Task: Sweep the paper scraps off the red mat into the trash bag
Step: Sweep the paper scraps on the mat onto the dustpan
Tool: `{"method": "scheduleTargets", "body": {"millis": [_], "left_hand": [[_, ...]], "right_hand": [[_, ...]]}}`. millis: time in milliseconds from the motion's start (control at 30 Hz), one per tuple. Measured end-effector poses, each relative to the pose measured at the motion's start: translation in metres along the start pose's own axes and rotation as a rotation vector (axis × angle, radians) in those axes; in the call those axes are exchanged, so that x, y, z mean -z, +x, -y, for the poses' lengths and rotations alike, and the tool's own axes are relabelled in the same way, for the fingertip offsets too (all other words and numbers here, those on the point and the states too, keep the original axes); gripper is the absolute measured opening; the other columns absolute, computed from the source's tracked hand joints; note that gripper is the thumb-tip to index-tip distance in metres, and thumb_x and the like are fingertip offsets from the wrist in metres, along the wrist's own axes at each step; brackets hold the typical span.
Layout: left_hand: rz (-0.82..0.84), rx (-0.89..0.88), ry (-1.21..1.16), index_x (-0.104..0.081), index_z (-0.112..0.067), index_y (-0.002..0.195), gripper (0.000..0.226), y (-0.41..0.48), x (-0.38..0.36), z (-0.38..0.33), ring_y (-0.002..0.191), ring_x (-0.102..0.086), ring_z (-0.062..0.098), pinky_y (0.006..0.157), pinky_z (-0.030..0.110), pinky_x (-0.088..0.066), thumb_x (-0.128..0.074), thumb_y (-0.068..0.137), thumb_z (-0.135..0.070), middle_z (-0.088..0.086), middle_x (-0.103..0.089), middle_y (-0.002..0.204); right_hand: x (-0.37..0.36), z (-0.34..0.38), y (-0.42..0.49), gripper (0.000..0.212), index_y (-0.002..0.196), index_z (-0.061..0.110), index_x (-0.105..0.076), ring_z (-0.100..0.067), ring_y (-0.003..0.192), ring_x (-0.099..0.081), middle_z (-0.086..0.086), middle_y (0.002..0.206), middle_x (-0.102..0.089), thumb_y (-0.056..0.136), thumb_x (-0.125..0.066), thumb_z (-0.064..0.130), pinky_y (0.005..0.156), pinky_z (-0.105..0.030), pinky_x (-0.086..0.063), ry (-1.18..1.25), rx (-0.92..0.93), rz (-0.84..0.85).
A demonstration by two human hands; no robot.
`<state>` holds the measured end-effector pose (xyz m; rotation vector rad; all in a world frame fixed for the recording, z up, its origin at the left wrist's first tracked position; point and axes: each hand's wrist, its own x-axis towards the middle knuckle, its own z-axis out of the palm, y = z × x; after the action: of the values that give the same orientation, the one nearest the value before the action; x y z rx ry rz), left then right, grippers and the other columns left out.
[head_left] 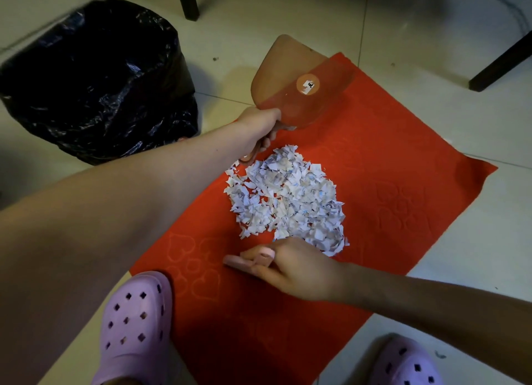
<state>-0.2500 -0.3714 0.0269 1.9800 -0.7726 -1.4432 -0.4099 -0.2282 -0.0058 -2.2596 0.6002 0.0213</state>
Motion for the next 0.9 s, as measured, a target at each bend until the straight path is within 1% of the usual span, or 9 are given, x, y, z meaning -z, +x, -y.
{"method": "scheduleTargets", "body": {"millis": [133, 267, 333, 467, 533, 600, 733, 833, 900], "left_hand": [[-0.006, 0.002, -0.015, -0.048, -0.011, 0.064, 0.026, 0.0, 0.008, -0.002, 0.033, -0.034, 0.012, 0.039, 0.013, -0.031, -0.049, 0.088, -0.021, 0.003, -0.044, 0.053], [-0.021, -0.005, -0.036, -0.047, -0.011, 0.062, 0.026, 0.001, 0.022, -0.004, 0.032, -0.033, 0.012, 0.038, 0.013, -0.031, -0.049, 0.087, -0.02, 0.003, -0.044, 0.053], [-0.02, 0.006, -0.042, -0.046, -0.013, 0.063, 0.027, 0.001, 0.029, -0.004, 0.032, -0.033, 0.011, 0.039, 0.013, -0.031, -0.048, 0.088, -0.022, 0.002, -0.043, 0.054], [-0.054, -0.007, -0.048, -0.047, -0.014, 0.064, 0.027, 0.0, 0.042, -0.005, 0.033, -0.034, 0.011, 0.04, 0.013, -0.031, -0.049, 0.089, -0.024, 0.001, -0.043, 0.054], [-0.069, -0.011, -0.056, -0.047, -0.014, 0.064, 0.028, -0.002, 0.048, -0.006, 0.036, -0.034, 0.011, 0.04, 0.012, -0.031, -0.05, 0.091, -0.024, 0.001, -0.043, 0.054], [-0.066, -0.01, -0.059, -0.045, -0.014, 0.065, 0.03, -0.003, 0.052, -0.006, 0.04, -0.034, 0.011, 0.042, 0.014, -0.031, -0.048, 0.092, -0.024, 0.001, -0.042, 0.056], [-0.049, 0.0, -0.059, -0.043, -0.014, 0.065, 0.032, -0.004, 0.057, -0.002, 0.044, -0.033, 0.011, 0.043, 0.016, -0.03, -0.045, 0.095, -0.025, 0.001, -0.041, 0.058], [-0.046, 0.002, -0.06, -0.043, -0.014, 0.064, 0.033, -0.005, 0.058, 0.0, 0.042, -0.033, 0.01, 0.039, 0.013, -0.029, -0.044, 0.095, -0.025, 0.001, -0.041, 0.057], [-0.049, 0.001, -0.067, -0.044, -0.014, 0.063, 0.033, -0.007, 0.059, 0.001, 0.038, -0.033, 0.01, 0.038, 0.013, -0.029, -0.044, 0.094, -0.024, 0.0, -0.041, 0.056]], "right_hand": [[0.025, -0.01, 0.012, 0.07, 0.108, 0.016, -0.062, -0.019, 0.06, -0.063, -0.01, 0.076, -0.069, 0.091, -0.014, 0.064, 0.063, -0.035, -0.051, -0.054, -0.078, -0.149], [0.047, -0.014, 0.009, 0.038, 0.09, 0.025, -0.056, -0.015, 0.045, -0.05, -0.009, 0.078, -0.071, 0.092, -0.026, 0.048, 0.058, -0.036, -0.049, -0.112, -0.149, -0.272], [0.048, -0.003, 0.011, 0.026, 0.099, 0.03, -0.059, -0.016, 0.043, -0.048, -0.004, 0.064, -0.067, 0.095, -0.035, 0.041, 0.056, -0.036, -0.049, -0.088, -0.159, -0.301], [0.044, 0.013, 0.036, 0.031, 0.119, 0.032, -0.062, -0.006, 0.035, -0.041, 0.007, 0.034, -0.04, 0.096, -0.042, 0.036, 0.046, -0.022, -0.032, -0.068, -0.204, -0.345], [0.042, 0.015, 0.055, 0.032, 0.12, 0.032, -0.062, 0.001, 0.039, -0.046, 0.015, 0.038, -0.046, 0.094, -0.044, 0.037, 0.047, -0.016, -0.025, 0.039, -0.223, -0.355], [0.038, 0.015, 0.071, 0.03, 0.118, 0.031, -0.063, 0.0, 0.04, -0.044, 0.009, 0.048, -0.055, 0.093, -0.047, 0.036, 0.052, -0.021, -0.035, 0.13, -0.223, -0.381], [0.02, 0.012, 0.091, 0.032, 0.121, 0.033, -0.061, -0.009, 0.069, -0.06, 0.001, 0.097, -0.072, 0.091, -0.054, 0.028, 0.069, -0.023, -0.046, 0.14, -0.227, -0.328], [0.016, 0.003, 0.088, 0.033, 0.124, 0.029, -0.061, 0.004, 0.053, -0.053, 0.0, 0.102, -0.072, 0.094, -0.05, 0.024, 0.049, -0.008, -0.032, 0.086, -0.21, -0.282], [0.024, -0.005, 0.079, 0.031, 0.123, 0.022, -0.061, 0.003, 0.041, -0.049, -0.003, 0.098, -0.072, 0.096, -0.047, 0.02, 0.04, -0.008, -0.032, 0.113, -0.202, -0.323]]}}
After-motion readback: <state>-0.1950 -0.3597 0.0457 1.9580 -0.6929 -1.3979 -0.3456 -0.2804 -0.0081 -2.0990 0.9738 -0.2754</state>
